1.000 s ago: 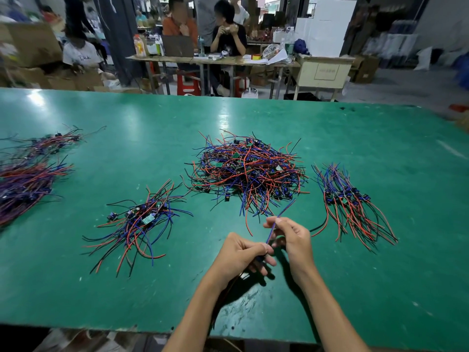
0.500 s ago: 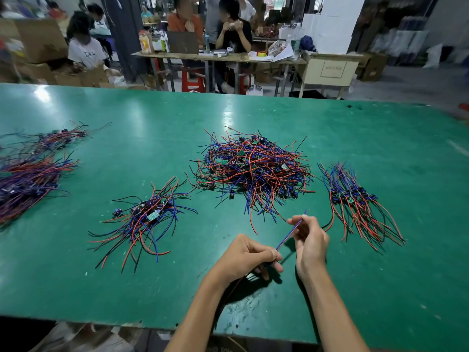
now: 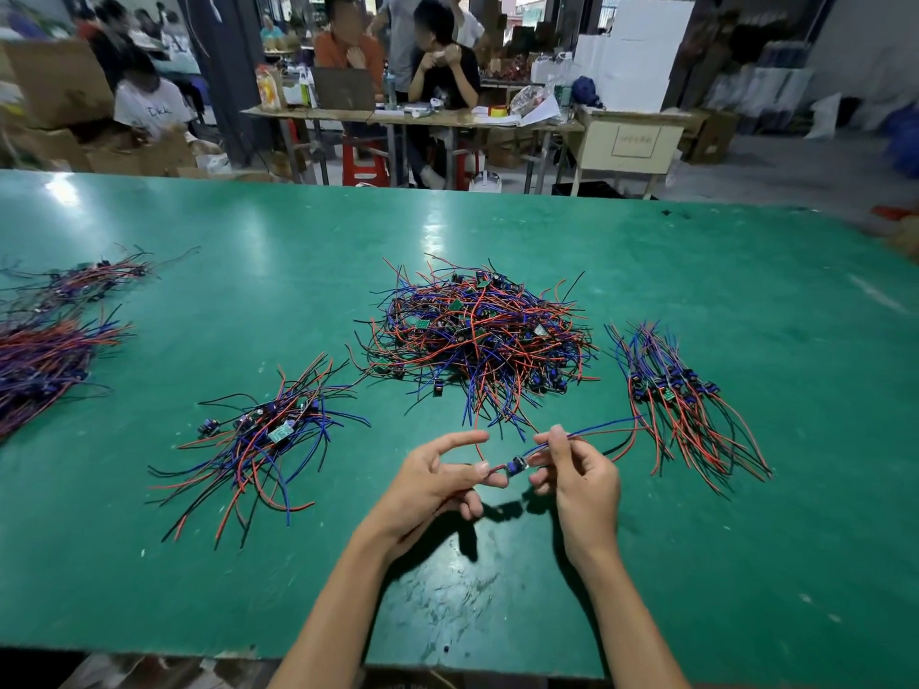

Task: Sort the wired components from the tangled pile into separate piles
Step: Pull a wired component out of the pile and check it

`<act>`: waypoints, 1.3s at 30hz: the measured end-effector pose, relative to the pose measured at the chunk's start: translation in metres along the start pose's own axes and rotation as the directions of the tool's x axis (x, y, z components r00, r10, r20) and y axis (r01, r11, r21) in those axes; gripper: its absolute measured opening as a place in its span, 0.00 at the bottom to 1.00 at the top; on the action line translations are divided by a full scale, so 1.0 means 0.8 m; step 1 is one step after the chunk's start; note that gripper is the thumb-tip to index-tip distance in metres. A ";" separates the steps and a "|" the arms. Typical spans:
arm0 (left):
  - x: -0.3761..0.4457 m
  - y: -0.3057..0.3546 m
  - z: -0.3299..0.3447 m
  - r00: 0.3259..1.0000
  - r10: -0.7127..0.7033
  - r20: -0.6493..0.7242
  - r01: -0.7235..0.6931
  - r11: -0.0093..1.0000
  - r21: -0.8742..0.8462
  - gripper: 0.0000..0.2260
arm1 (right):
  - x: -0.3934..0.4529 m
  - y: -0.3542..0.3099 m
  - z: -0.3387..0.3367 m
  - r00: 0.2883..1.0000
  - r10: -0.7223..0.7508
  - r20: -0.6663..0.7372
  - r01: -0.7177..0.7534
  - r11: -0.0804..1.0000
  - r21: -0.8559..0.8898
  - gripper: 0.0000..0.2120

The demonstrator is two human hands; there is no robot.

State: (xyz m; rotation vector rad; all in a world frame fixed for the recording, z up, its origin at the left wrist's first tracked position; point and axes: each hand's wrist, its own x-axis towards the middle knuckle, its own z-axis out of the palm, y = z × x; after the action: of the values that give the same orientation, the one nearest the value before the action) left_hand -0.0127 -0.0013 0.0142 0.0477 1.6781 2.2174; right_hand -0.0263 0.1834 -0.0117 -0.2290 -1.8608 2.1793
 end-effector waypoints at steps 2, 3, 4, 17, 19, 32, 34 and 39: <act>-0.001 0.002 0.005 0.998 0.033 -0.045 -0.027 0.994 0.110 0.20 | 0.001 -0.001 -0.004 1.000 -0.004 0.019 0.003 1.000 0.031 0.15; -0.002 0.003 0.007 0.995 0.066 -0.076 -0.052 0.984 0.168 0.20 | 0.001 -0.002 -0.006 0.999 -0.010 0.037 0.008 0.999 0.051 0.15; -0.002 0.003 0.009 0.989 0.106 -0.103 -0.083 0.975 0.208 0.19 | 0.002 -0.003 -0.009 0.998 -0.016 0.057 0.012 0.998 0.069 0.14; -0.003 -0.022 0.031 0.737 0.637 -0.227 -0.399 0.680 0.615 0.13 | 0.011 -0.002 -0.028 0.976 0.060 0.207 -0.101 0.976 0.192 0.17; 0.000 -0.028 0.032 0.711 0.657 -0.250 -0.410 0.676 0.612 0.12 | 0.011 -0.001 -0.027 0.976 0.054 0.210 -0.096 0.976 0.194 0.16; 0.013 -0.040 0.021 0.754 0.520 -0.401 -0.245 0.789 0.563 0.08 | 0.084 -0.055 -0.014 0.988 -0.088 -0.128 0.063 0.980 -0.188 0.11; 0.014 -0.038 0.013 0.739 0.436 -0.513 -0.230 0.880 0.415 0.07 | 0.133 -0.083 -0.029 0.956 -0.234 -0.175 0.134 0.883 -0.450 0.14; 0.016 -0.037 0.006 0.733 0.361 -0.577 -0.230 0.929 0.289 0.07 | 0.233 -0.132 -0.069 0.978 -0.130 -0.163 -0.101 0.389 -0.916 0.17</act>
State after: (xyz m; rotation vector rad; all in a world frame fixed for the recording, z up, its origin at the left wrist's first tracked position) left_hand -0.0161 0.0139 -0.0146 -0.4546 2.3919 2.4520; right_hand -0.1772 0.3064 0.0925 -0.6114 -2.6938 0.7427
